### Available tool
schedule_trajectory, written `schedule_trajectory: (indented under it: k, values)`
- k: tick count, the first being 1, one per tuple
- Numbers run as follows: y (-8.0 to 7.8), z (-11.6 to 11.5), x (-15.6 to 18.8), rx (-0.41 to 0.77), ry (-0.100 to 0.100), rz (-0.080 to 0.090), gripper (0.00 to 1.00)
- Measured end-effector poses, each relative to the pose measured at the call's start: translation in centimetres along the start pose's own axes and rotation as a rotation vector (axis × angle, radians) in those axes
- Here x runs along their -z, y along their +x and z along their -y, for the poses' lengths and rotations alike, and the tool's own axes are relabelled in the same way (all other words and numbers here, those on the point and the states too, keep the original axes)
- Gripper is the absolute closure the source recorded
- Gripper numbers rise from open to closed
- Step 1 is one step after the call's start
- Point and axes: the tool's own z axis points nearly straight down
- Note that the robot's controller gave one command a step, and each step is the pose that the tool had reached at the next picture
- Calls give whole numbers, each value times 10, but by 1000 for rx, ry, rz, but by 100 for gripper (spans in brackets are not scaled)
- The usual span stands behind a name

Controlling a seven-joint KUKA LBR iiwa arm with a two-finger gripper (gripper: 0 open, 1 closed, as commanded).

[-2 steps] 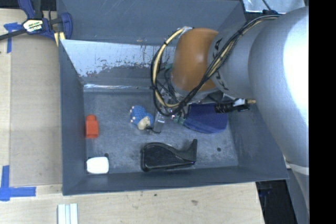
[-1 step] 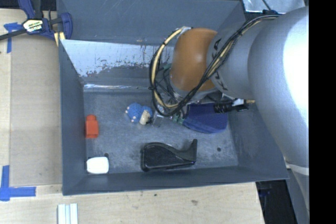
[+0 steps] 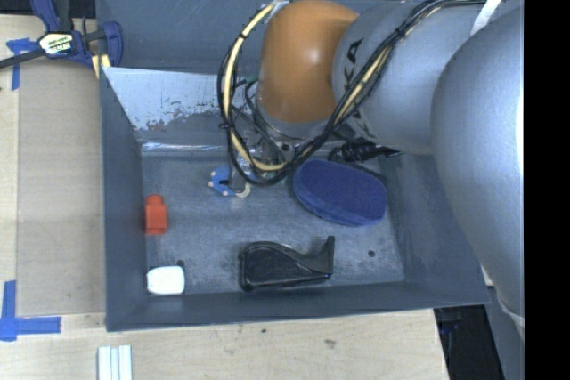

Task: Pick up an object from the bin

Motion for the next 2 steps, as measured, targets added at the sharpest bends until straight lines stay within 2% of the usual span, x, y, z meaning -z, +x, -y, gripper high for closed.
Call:
schedule_trajectory:
  k: [1,2]
  values:
    - [1,4,-5,-5,6,-8,0]
    - [-36,7,-103,-80,8,-13,0]
